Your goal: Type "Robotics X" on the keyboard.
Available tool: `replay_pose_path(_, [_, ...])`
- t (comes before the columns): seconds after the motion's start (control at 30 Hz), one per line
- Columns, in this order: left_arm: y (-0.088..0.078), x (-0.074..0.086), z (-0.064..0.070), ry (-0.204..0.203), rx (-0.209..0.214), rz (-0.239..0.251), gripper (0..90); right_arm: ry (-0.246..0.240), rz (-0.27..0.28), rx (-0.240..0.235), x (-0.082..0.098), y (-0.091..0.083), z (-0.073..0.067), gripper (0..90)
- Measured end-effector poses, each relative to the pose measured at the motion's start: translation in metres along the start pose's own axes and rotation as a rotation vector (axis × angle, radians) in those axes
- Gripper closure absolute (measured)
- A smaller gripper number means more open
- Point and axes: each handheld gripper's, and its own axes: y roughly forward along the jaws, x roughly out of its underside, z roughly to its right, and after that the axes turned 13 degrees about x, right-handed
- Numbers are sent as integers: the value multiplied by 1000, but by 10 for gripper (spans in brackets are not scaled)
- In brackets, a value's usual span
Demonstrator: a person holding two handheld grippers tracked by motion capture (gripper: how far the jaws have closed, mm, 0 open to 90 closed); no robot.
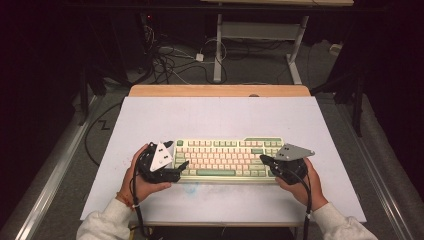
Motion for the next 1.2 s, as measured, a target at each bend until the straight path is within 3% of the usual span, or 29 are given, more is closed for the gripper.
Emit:
replay_pose_path(0.2, [-9,26,6,-8,-31,-62,197,-2,1,-1,-11,8,0,900])
replay_pose_path(0.3, [-15,37,8,-30,-12,-59,189,-9,-1,-6,-19,15,-3,900])
replay_pose_path(0.5, [-27,49,11,-54,-23,-37,190,-34,-19,-31,-35,34,-17,900])
replay_pose_path(0.83, [-24,52,13,-52,-4,-69,184,-79,-62,-72,-46,65,-42,900])
replay_pose_path(1.2, [-21,52,14,-41,-5,-89,183,-71,-100,-63,-42,77,-43,900])
